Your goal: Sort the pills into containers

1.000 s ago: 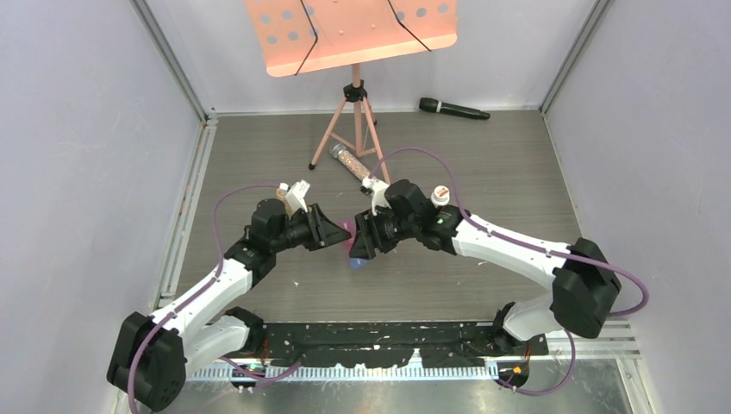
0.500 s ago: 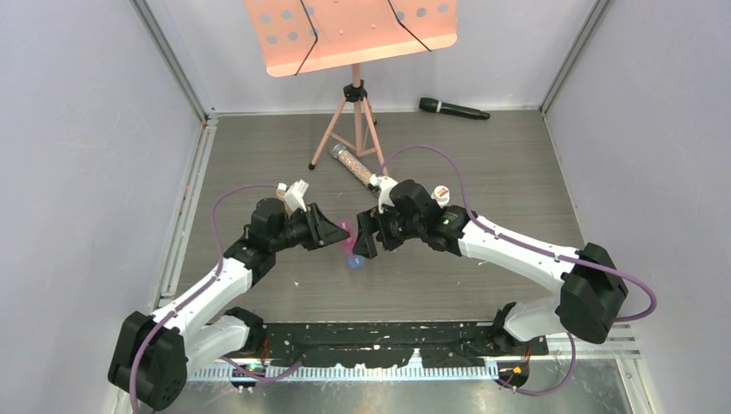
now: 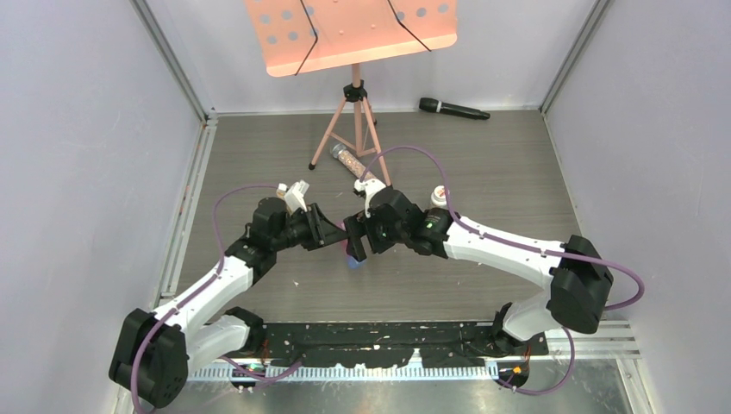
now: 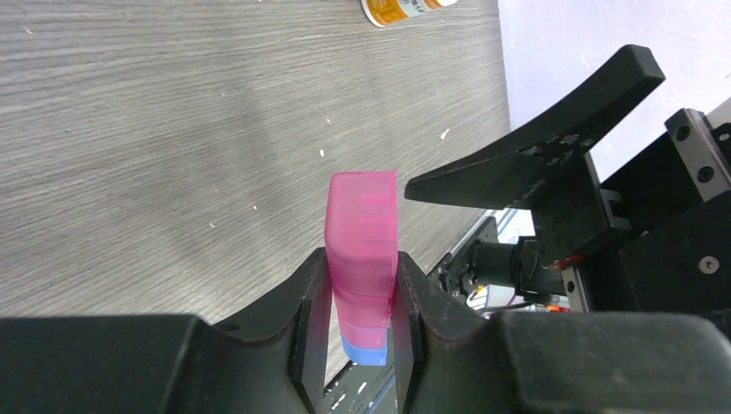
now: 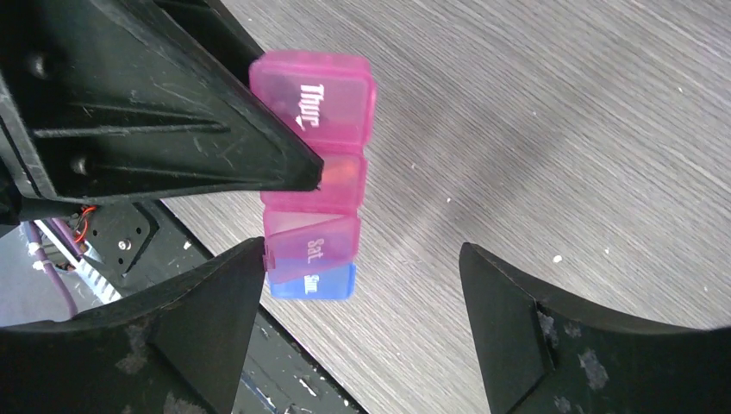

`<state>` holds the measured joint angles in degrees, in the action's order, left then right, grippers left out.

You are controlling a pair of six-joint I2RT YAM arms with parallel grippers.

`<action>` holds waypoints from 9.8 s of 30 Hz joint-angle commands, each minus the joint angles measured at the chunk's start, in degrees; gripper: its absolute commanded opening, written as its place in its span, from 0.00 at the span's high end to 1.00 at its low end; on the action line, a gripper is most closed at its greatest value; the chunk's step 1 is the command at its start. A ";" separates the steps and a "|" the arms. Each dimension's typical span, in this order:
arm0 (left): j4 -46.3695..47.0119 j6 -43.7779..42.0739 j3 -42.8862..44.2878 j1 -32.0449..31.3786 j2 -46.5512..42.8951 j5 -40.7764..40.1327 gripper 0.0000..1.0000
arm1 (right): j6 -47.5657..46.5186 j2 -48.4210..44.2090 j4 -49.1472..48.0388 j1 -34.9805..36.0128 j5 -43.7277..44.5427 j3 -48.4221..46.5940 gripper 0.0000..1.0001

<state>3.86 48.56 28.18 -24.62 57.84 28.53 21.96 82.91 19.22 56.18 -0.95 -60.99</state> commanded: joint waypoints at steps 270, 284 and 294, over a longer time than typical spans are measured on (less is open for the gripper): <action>21.81 -46.23 5.00 -6.05 -1.13 7.94 0.33 | 4.71 -5.26 -4.12 -21.21 -38.41 -7.95 0.87; 24.29 -48.29 6.58 -6.05 4.21 13.29 0.38 | 5.90 -4.07 -1.97 -21.20 -36.48 -8.22 0.87; 20.31 -51.13 8.13 -6.05 5.95 13.70 0.48 | 5.56 -3.53 -1.19 -21.20 -36.21 -8.18 0.88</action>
<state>24.43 -0.64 33.76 -30.63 63.05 41.69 27.33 80.01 18.85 34.74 -36.64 -68.23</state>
